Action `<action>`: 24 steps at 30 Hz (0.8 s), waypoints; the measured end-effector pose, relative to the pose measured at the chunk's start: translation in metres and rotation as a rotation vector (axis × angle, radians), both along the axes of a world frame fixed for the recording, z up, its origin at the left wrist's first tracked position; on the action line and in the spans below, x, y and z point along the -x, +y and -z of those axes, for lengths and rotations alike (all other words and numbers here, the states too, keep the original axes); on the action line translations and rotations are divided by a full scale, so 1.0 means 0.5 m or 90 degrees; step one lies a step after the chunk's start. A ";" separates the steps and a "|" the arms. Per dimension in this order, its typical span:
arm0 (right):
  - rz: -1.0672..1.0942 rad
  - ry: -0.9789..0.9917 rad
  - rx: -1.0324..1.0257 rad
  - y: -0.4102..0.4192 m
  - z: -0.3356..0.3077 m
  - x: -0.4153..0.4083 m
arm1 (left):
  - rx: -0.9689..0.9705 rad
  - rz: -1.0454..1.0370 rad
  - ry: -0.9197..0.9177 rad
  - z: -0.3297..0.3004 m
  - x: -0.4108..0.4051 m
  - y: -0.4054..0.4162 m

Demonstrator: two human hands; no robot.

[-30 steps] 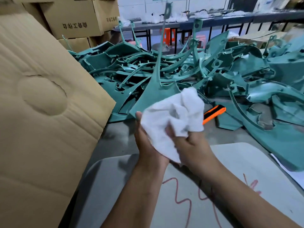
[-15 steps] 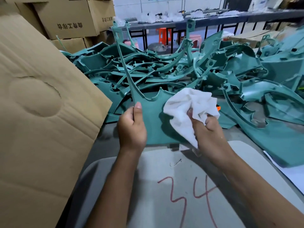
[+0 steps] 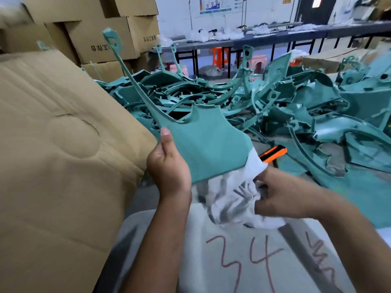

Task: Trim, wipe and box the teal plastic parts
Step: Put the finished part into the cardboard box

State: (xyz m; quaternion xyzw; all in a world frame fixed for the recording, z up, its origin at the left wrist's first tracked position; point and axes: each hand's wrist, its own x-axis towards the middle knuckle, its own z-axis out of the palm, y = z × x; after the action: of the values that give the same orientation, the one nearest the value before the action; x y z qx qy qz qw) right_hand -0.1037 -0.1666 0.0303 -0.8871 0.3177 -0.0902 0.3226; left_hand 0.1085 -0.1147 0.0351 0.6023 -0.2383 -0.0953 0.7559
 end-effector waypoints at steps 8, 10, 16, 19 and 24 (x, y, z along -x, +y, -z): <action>0.263 -0.595 -0.059 -0.033 -0.073 0.023 | -0.039 -0.051 -0.049 -0.100 0.003 0.005; 0.153 -0.543 -0.072 -0.020 -0.112 -0.017 | -0.063 -0.037 -0.083 -0.137 0.013 0.014; -0.039 -0.396 -0.170 0.013 -0.135 -0.088 | -0.188 -0.090 -0.334 -0.236 -0.040 0.069; -0.055 -0.426 -0.281 0.029 -0.115 -0.099 | -0.235 -0.087 -0.401 -0.245 -0.056 0.096; 0.046 -0.667 -0.449 0.046 -0.118 -0.158 | -0.286 -0.095 -0.446 -0.263 -0.073 0.131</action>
State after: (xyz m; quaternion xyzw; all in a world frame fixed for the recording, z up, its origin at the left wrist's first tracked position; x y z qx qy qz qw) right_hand -0.0246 -0.1435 0.0893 -0.5541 0.1577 -0.4136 0.7050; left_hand 0.1450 -0.0491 0.1668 0.7636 -0.4098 0.1205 0.4842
